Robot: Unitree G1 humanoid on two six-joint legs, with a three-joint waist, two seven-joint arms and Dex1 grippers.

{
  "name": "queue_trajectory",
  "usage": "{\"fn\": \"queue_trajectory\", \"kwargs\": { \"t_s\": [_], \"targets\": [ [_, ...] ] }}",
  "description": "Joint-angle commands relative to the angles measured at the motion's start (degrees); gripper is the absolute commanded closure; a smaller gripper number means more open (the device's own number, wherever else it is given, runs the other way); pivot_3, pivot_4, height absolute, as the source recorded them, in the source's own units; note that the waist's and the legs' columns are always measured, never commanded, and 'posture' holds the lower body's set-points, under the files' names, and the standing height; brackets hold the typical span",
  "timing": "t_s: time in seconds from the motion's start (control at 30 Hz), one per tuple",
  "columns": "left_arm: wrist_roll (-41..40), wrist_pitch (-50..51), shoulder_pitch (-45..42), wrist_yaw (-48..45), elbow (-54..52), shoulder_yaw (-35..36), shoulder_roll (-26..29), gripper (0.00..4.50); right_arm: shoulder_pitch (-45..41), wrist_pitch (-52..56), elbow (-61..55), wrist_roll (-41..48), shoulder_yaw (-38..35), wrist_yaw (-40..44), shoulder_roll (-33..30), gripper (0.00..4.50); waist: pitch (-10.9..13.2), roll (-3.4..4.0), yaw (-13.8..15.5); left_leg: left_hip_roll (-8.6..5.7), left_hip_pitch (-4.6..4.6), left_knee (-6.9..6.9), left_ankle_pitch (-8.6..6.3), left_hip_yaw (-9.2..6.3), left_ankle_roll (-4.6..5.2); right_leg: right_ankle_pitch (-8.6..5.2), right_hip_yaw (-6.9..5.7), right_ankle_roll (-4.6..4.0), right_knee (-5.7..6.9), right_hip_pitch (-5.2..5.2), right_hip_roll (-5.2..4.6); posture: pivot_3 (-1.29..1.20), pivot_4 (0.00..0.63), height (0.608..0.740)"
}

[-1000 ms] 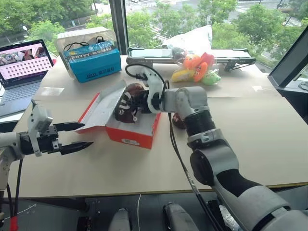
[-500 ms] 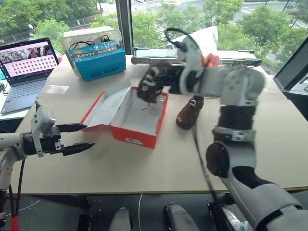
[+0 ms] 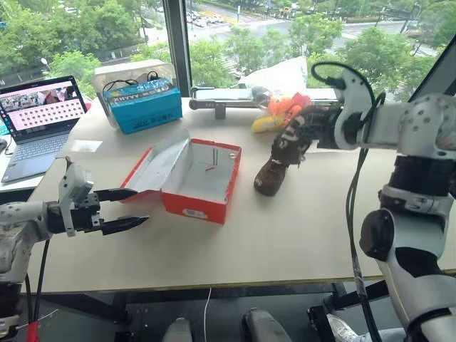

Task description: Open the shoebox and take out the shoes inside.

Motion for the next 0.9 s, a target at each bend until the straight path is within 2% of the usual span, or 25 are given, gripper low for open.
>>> {"fn": "queue_trajectory", "kwargs": {
  "t_s": [0.03, 0.23, 0.33, 0.47, 0.57, 0.63, 0.7, 0.8, 0.9],
  "targets": [
    [0.13, -1.61, -1.38, -0.52, -0.05, -0.02, -0.05, 0.0, 3.75, -1.81, 1.86, -0.58, 2.67, 2.57, -2.35, 3.93, -0.18, 0.01, -0.25, 0.0, 0.01, 0.0, 0.11, 0.0, 0.15, 0.02, 0.0, 0.12, 0.0, 0.02, 0.01, 0.0, 0.0, 0.736],
    [0.3, -1.51, -1.74, -0.66, 0.09, -0.32, -0.46, 0.0, 8.26, -11.95, 10.57, -3.67, 9.27, 7.1, -3.03, 3.93, -0.71, 0.1, -1.01, -0.01, 0.33, -0.01, 0.18, 0.01, 0.26, 0.05, 0.03, 0.16, -0.02, 0.38, 0.02, 0.0, 0.0, 0.736],
    [0.59, -1.49, -2.46, -1.13, 0.32, -0.98, -0.53, 0.0, 7.42, -24.16, 21.41, -8.42, 14.75, 10.84, -1.83, 3.93, -0.72, 0.1, -1.44, -0.01, 0.68, -0.08, 0.18, -0.01, 0.27, 0.03, 0.03, 0.17, -0.1, 0.76, 0.04, 0.0, 0.0, 0.736],
    [0.82, -1.38, -3.31, -1.39, 0.93, -1.42, -0.43, 0.0, 4.72, -33.19, 31.15, -12.16, 18.2, 14.39, -0.44, 3.93, -1.15, 0.08, -2.32, 0.0, 0.89, -0.1, 0.18, -0.03, 0.26, 0.02, 0.01, 0.2, -0.2, 1.03, 0.05, 0.0, 0.0, 0.736],
    [0.89, -1.18, -4.13, -1.69, 1.27, -1.81, -0.2, 0.0, 2.05, -41.72, 41.32, -15.84, 20.36, 15.8, 2.13, 3.93, -1.43, -0.02, -2.76, -0.01, 0.99, -0.07, 0.18, -0.05, 0.26, 0.03, 0.0, 0.22, -0.2, 1.15, 0.04, 0.0, 0.0, 0.736],
    [0.92, -1.11, -4.33, -1.81, 1.38, -1.88, -0.11, 0.0, 0.82, -46.72, 47.0, -18.18, 21.27, 15.96, 3.74, 3.93, -1.48, -0.08, -3.0, 0.0, 1.42, -0.11, 0.17, -0.08, 0.26, 0.02, -0.05, 0.23, -0.33, 1.62, 0.05, 0.0, 0.0, 0.736],
    [0.99, -1.1, -4.32, -1.91, 1.44, -1.91, -0.06, 0.0, -0.19, -50.1, 50.68, -19.78, 21.77, 16.22, 4.89, 3.93, -1.82, -0.18, -3.42, 0.0, 1.76, -0.17, 0.16, -0.1, 0.25, 0.0, -0.06, 0.24, -0.42, 1.94, 0.04, 0.0, 0.0, 0.736],
    [0.94, -0.92, -4.15, -1.9, 1.23, -1.85, -0.09, 0.0, -1.83, -53.55, 54.76, -20.57, 20.33, 15.18, 6.36, 3.93, -2.21, -0.24, -3.73, 0.0, 1.77, -0.17, 0.17, -0.11, 0.24, 0.01, -0.06, 0.25, -0.44, 1.98, 0.03, 0.0, 0.0, 0.736],
    [0.87, -0.82, -4.04, -1.8, 1.04, -1.81, -0.16, 0.0, -3.21, -55.34, 56.89, -19.46, 17.03, 12.91, 7.0, 3.2, -2.41, -0.24, -3.91, 0.0, 1.78, -0.17, 0.17, -0.13, 0.24, 0.01, -0.05, 0.25, -0.42, 1.98, 0.03, 0.0, 0.0, 0.736]
  ]
}}
